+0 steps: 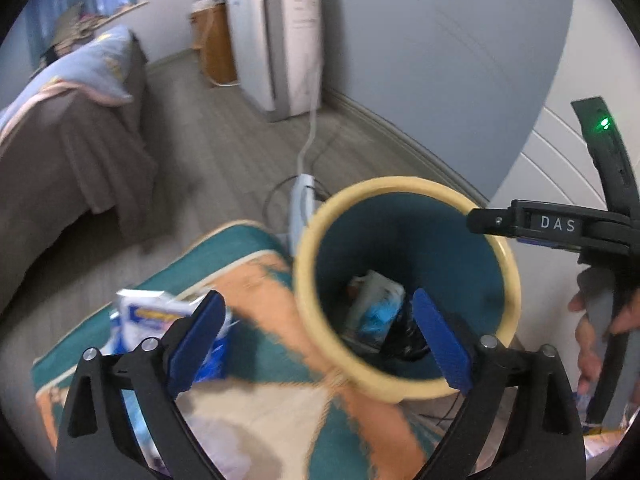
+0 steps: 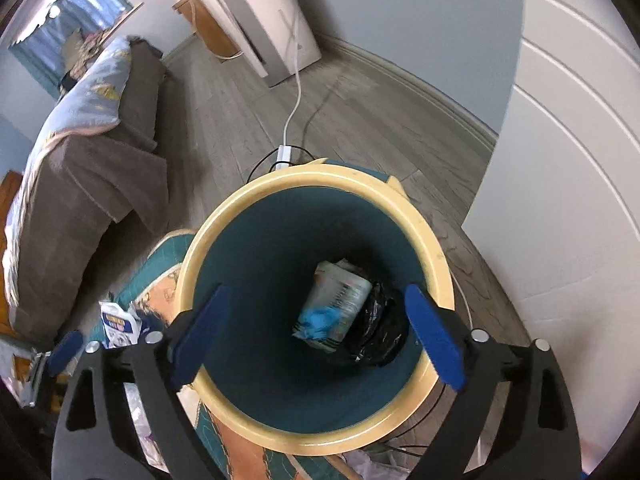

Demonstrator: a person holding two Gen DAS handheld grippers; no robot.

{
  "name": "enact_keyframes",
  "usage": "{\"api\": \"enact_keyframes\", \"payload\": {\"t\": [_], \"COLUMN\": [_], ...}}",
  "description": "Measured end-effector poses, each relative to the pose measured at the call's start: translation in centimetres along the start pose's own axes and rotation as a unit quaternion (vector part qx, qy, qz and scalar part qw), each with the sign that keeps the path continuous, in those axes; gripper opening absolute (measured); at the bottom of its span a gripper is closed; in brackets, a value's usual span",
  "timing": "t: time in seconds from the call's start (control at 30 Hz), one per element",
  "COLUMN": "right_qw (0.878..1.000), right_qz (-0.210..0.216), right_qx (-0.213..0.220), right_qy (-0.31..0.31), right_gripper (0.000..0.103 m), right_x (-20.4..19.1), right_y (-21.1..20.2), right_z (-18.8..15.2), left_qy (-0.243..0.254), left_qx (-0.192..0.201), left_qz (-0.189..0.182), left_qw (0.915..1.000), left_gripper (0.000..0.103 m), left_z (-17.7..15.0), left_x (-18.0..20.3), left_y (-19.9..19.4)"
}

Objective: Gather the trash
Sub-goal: 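Release the blue glove into the bin with the right tool while the left tool releases the COLTALIN box, then grasp the pink wrapper with the right tool while the left tool returns over the mat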

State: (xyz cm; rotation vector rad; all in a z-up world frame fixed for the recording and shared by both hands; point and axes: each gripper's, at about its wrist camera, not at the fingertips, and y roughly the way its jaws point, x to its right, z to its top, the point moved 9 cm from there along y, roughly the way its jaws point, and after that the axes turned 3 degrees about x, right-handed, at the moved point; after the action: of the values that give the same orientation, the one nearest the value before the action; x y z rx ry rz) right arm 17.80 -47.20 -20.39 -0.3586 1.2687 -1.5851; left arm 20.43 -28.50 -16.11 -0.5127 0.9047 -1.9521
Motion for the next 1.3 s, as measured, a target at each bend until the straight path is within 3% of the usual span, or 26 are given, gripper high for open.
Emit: {"api": "enact_keyframes", "payload": {"t": [0.27, 0.4, 0.6, 0.7, 0.83, 0.97, 1.17, 1.3], "right_qw": [0.995, 0.989, 0.979, 0.977, 0.972, 0.972, 0.965, 0.949], "right_qz": [0.01, 0.023, 0.041, 0.052, 0.034, 0.034, -0.001, -0.01], "right_qx": [0.011, 0.005, 0.016, 0.014, 0.004, -0.038, -0.074, -0.1], "right_qy": [-0.096, -0.147, -0.198, -0.205, -0.232, -0.23, -0.253, -0.3], "right_gripper": [0.094, 0.094, 0.097, 0.097, 0.097, 0.097, 0.097, 0.085], "right_x": [-5.5, -9.8, -15.2, -17.4, -18.7, -19.2, -19.1, -19.3], "right_y": [-2.6, -4.5, -7.2, -7.6, -6.9, -5.0, -2.6, -1.4], "right_z": [-1.7, -4.4, -9.0, -11.5, -15.1, -19.3, -23.4, -25.3], "left_qy": [-0.039, -0.057, -0.132, -0.17, -0.181, -0.205, -0.226, -0.222], "left_qx": [0.013, 0.024, 0.04, 0.038, 0.032, -0.002, -0.038, -0.058], "left_qz": [0.05, 0.086, 0.116, 0.135, 0.156, 0.166, 0.18, 0.185], "left_qw": [0.9979, 0.9944, 0.9836, 0.9755, 0.9704, 0.9646, 0.9567, 0.9555], "left_gripper": [0.096, 0.096, 0.097, 0.097, 0.097, 0.097, 0.097, 0.097], "left_z": [-3.4, -5.5, -9.8, -13.0, -15.9, -19.0, -21.8, -22.8], "left_x": [-6.4, -10.9, -16.8, -19.3, -21.6, -24.1, -26.6, -27.1], "left_y": [-8.4, -13.3, -18.2, -19.1, -19.4, -18.7, -17.4, -16.4]}}
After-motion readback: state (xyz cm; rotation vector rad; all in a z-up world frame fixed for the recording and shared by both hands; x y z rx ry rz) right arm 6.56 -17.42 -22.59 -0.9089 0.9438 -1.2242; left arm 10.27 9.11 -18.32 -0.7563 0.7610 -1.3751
